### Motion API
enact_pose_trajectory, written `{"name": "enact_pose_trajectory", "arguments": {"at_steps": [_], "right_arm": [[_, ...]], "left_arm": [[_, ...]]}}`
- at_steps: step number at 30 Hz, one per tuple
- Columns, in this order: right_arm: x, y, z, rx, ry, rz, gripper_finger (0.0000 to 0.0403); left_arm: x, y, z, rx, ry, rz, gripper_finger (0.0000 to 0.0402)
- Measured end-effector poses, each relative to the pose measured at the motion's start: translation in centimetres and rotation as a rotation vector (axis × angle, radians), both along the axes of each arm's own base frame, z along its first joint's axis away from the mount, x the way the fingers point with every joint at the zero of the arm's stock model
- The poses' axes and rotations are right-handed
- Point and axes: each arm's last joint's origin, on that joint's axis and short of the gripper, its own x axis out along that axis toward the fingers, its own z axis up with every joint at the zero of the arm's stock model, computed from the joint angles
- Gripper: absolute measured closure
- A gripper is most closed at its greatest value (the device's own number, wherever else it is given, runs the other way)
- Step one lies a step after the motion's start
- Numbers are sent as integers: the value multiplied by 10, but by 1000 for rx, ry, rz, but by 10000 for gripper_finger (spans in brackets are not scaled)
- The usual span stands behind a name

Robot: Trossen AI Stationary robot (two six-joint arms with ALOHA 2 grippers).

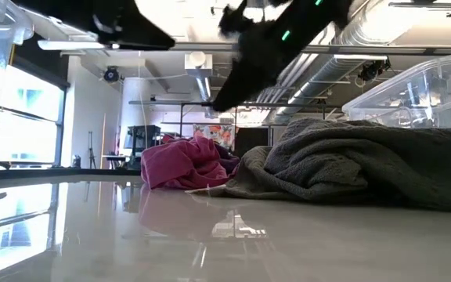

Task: Sort microfiber towel by color & place in baskets
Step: Put the pink microfiber towel into the top transparent bin

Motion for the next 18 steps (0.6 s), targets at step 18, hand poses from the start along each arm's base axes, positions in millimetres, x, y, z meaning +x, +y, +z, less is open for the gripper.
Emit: {"name": "enact_pose_trajectory", "arguments": {"at_steps": [18], "right_arm": [[42,-36,-95,-47,-28,74,170]], "left_arm": [[-15,6,-9,-43,81,125,236]]}}
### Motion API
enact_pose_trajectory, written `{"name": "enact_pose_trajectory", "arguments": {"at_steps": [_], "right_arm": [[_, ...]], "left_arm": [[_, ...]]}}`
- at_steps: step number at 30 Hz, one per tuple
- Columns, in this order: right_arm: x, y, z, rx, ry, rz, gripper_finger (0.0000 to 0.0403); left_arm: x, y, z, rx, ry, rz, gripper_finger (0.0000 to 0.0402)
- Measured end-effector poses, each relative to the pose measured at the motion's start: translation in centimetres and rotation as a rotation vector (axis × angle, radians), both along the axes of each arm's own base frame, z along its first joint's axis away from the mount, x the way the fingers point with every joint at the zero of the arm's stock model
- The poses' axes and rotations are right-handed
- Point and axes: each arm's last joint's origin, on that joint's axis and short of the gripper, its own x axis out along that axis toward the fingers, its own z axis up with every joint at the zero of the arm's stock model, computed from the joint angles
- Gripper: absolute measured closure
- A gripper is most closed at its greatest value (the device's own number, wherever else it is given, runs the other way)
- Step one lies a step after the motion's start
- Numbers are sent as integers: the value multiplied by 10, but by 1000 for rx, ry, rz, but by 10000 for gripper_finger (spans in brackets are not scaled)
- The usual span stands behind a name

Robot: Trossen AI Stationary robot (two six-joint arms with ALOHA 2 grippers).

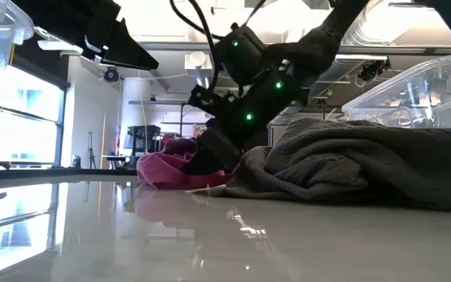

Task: Sort microfiber towel by color & place in baskets
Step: Put the pink microfiber towel into the top transparent bin

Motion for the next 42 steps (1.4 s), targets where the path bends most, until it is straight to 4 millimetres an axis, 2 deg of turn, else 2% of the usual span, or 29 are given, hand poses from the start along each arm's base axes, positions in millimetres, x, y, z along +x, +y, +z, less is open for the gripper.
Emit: {"name": "enact_pose_trajectory", "arguments": {"at_steps": [5,9,13,16,19,23,28,32,35,38,42], "right_arm": [[0,-7,-8,85,6,-54,242],[-2,-4,-2,104,9,-82,312],[-15,19,22,97,74,-96,380],[-32,45,56,30,87,-135,380],[-58,73,101,-76,36,-175,362],[-111,99,157,-174,-18,-239,368],[-196,102,215,-67,-109,-349,383],[-264,91,250,127,-181,-430,381],[-302,77,269,246,-183,-489,380],[-325,65,278,335,-71,-576,381],[-323,67,273,442,27,-555,381]], "left_arm": [[0,0,0,2,2,2,236],[-3,-1,-2,24,18,40,236],[-11,-2,-9,56,48,114,236],[-16,-1,-14,55,63,150,236],[-20,-1,-17,41,69,170,236],[-20,0,-18,32,65,176,236],[-20,0,-18,32,65,177,236],[-20,0,-18,33,65,177,236],[-20,0,-18,35,63,181,236],[-20,0,-17,37,56,188,236],[-19,0,-16,29,42,189,236]]}}
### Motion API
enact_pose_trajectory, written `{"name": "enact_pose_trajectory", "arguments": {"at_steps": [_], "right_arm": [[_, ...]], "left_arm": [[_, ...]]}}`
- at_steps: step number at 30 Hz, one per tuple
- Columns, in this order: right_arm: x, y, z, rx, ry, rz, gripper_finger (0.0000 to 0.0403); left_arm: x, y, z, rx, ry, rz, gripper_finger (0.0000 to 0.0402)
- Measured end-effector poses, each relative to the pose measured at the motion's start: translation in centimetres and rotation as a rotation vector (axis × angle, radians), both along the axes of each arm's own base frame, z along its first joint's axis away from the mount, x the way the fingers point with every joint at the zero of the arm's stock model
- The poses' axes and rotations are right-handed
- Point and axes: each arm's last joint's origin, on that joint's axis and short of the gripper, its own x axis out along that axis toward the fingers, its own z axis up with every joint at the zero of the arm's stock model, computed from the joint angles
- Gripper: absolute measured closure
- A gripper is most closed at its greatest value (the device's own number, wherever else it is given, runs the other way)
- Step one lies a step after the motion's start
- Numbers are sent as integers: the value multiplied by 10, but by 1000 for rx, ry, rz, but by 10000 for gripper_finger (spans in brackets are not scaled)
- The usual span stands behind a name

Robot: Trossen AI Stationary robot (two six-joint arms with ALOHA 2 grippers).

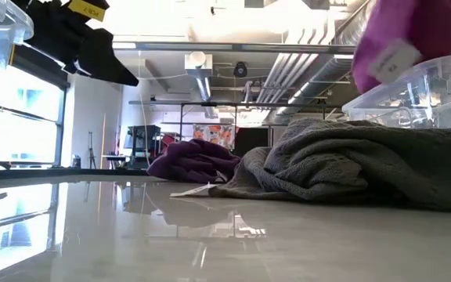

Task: Sort microfiber towel by color & place in baskets
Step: Put the pink microfiber towel into the top transparent bin

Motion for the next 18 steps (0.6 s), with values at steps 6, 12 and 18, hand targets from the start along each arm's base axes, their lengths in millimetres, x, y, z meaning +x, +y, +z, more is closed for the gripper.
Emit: {"name": "enact_pose_trajectory", "arguments": {"at_steps": [6,12,18], "right_arm": [[19,6,-43,39,263,-97,381],[26,-3,-94,62,526,-223,380],[28,-13,-122,100,626,-226,350]], "left_arm": [[0,0,0,-1,-3,0,236],[0,0,0,-2,-5,0,236],[3,-1,4,1,-25,-10,236]]}}
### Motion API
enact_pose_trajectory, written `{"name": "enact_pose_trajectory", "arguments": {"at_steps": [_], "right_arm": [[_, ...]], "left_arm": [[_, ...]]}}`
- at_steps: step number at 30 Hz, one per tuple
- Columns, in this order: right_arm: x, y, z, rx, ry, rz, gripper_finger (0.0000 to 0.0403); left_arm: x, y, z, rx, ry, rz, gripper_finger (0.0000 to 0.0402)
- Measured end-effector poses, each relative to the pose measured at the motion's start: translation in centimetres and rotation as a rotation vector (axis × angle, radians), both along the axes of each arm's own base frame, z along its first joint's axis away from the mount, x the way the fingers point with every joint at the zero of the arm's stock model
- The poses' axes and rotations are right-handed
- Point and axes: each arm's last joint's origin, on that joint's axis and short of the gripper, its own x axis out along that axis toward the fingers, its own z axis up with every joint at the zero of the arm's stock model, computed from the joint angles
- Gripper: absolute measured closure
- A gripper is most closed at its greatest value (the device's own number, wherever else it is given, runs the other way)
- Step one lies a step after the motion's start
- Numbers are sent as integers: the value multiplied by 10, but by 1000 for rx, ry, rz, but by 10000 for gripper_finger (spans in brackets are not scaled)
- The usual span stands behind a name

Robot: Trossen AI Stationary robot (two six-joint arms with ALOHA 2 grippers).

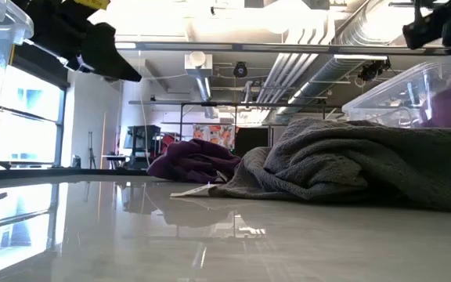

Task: Sort microfiber towel by color & place in baskets
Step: Put the pink microfiber towel into the top transparent bin, then put the bottom gray microfiber towel into the top transparent bin

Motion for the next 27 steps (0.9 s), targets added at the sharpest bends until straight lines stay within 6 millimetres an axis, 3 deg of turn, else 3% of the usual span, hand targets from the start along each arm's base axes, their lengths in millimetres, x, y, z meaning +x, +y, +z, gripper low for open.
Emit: {"name": "enact_pose_trajectory", "arguments": {"at_steps": [4,7,12,19,23,27], "right_arm": [[6,-4,-3,29,-26,21,323],[11,-9,6,77,-39,39,295],[19,-17,39,116,-142,39,259],[21,-11,79,36,-345,48,255],[34,1,83,23,-501,128,254],[65,15,72,-49,-652,350,254]], "left_arm": [[5,-2,6,9,-16,-41,236],[8,-5,9,-12,-17,-120,236],[13,-10,15,-15,-16,-248,236],[19,-8,24,15,-57,-290,236],[20,-7,25,27,-51,-300,236],[22,-3,26,43,-51,-289,236]]}}
